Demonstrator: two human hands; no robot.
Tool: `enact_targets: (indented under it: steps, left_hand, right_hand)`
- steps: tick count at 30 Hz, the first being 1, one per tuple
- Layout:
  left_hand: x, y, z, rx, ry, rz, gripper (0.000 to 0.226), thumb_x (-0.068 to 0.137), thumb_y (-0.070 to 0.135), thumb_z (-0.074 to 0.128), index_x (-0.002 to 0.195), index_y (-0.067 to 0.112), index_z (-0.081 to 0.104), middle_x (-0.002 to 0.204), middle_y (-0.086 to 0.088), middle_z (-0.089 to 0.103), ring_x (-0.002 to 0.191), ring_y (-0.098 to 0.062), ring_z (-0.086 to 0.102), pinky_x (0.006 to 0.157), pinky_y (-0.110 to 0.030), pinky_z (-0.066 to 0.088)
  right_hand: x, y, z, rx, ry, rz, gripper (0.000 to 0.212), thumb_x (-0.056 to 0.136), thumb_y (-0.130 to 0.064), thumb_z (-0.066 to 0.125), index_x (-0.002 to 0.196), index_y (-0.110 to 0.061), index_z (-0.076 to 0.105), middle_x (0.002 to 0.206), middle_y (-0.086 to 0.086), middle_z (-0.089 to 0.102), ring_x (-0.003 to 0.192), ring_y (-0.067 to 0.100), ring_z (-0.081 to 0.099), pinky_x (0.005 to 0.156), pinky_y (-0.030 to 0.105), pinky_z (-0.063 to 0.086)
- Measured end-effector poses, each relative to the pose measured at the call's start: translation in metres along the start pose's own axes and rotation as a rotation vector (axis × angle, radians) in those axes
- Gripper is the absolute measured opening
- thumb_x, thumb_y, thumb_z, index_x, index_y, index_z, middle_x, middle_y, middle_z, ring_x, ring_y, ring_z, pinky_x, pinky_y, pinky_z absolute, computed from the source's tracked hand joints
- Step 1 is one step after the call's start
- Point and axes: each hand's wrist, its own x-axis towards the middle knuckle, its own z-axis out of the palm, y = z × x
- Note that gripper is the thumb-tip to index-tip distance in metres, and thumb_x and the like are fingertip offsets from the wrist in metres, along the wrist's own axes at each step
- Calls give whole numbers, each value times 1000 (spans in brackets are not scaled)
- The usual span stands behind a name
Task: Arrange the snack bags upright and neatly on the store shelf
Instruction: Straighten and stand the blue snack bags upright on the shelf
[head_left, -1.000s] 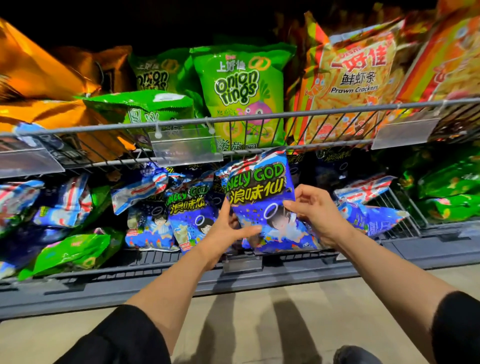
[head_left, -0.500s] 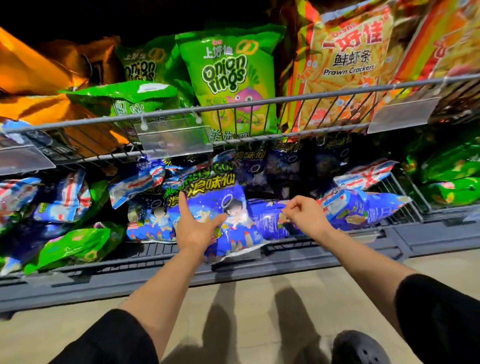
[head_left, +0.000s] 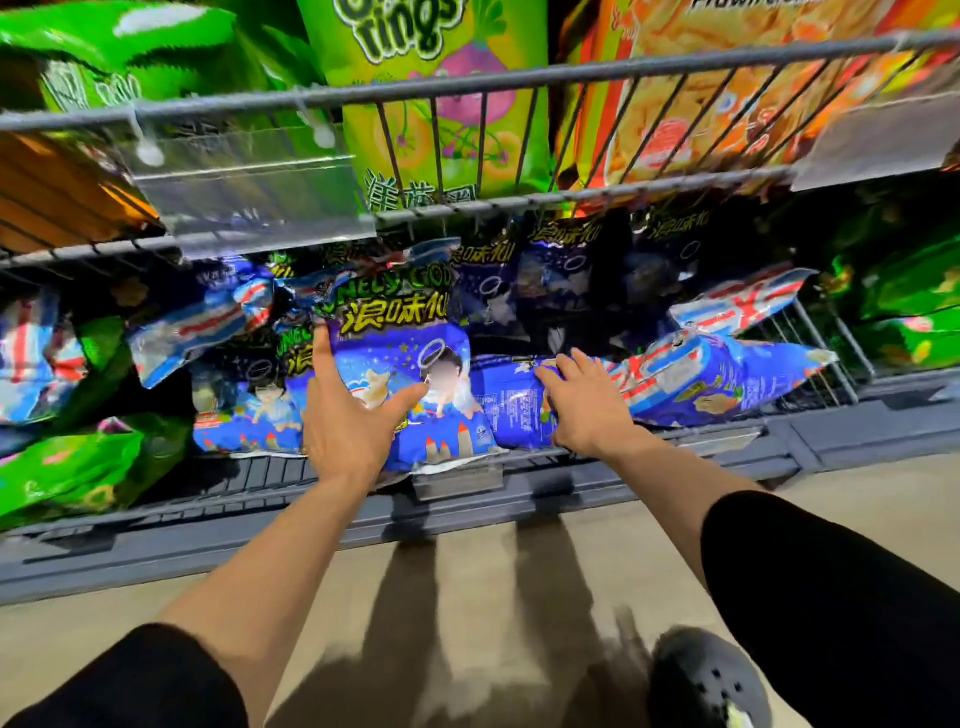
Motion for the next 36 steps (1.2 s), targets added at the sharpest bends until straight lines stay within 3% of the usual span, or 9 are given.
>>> enact_targets:
  steps: [5, 8, 11, 15, 19, 26, 29, 32, 36]
  left_hand:
    - [-2, 6, 21, -29, -37, -13, 114, 60, 50, 83, 149, 37, 12, 138, -9, 52, 116, -33, 54, 85, -39, 42]
    - [-10, 16, 35, -98, -59, -44, 112, 61, 46, 84, 148, 39, 14, 140, -9, 50, 123, -32, 50, 92, -41, 42]
    - [-11, 26, 41, -110, -31, -85, 111, 60, 48, 83, 147, 38, 15, 138, -9, 52, 122, -35, 51, 94, -46, 42]
    - [-15, 32, 43, -133, -5, -73, 109, 60, 46, 84, 146, 38, 17, 138, -7, 53, 122, -33, 51, 93, -46, 43]
    - [-26, 37, 43, -133, -14, -70, 106, 63, 44, 83, 147, 35, 18, 140, -7, 51, 123, -34, 50, 94, -44, 41]
    - [-33, 48, 39, -184, -49, -62, 104, 64, 44, 83, 147, 35, 20, 140, -3, 51, 125, -31, 50, 97, -42, 40]
    - [-32, 42, 34, -198, -39, -84, 105, 64, 43, 83, 147, 33, 21, 142, -2, 48, 126, -30, 49, 98, -42, 40]
    - [-37, 36, 30, -155, -52, -83, 104, 64, 45, 82, 147, 33, 21, 145, -2, 46, 128, -30, 48, 98, -42, 40]
    - [-44, 35, 28, -110, -72, -41, 103, 66, 48, 80, 148, 35, 19, 144, -3, 47, 126, -32, 49, 95, -42, 41]
  right_hand:
    - [-16, -2, -17, -404, 287, -121, 50, 62, -31, 76, 104, -5, 67, 116, 20, 62, 130, 34, 45, 116, 56, 14]
    - [-40, 23, -27, -508, 489, -137, 62, 66, -32, 72, 119, -4, 57, 134, 19, 53, 137, 31, 36, 114, 59, 4]
    - [-59, 48, -41, -193, 694, 146, 87, 62, -54, 73, 130, -7, 44, 141, 15, 46, 136, 29, 31, 112, 58, 15]
    - [-68, 78, -40, 395, 423, 534, 89, 69, -51, 74, 142, -20, 34, 152, 6, 30, 142, 28, 20, 109, 55, 25]
    - [-80, 83, -33, 604, 450, 526, 11, 88, -23, 62, 81, -16, 58, 96, 11, 61, 97, 34, 58, 71, 33, 35]
    - [-96, 46, -47, 851, 768, 368, 24, 92, -14, 57, 84, 8, 63, 86, 21, 64, 82, 36, 59, 78, 45, 47]
    - [-111, 41, -40, 1113, 655, 303, 9, 90, -8, 59, 85, -8, 67, 89, 13, 67, 82, 23, 63, 76, 31, 51]
    - [-131, 45, -36, 1311, 557, 279, 26, 84, 8, 59, 101, -8, 69, 102, -2, 68, 83, -9, 63, 74, 6, 46]
    - [-144, 47, -27, 1470, 442, 387, 22, 84, 5, 51, 83, 0, 72, 97, 3, 71, 92, 6, 62, 82, 21, 44]
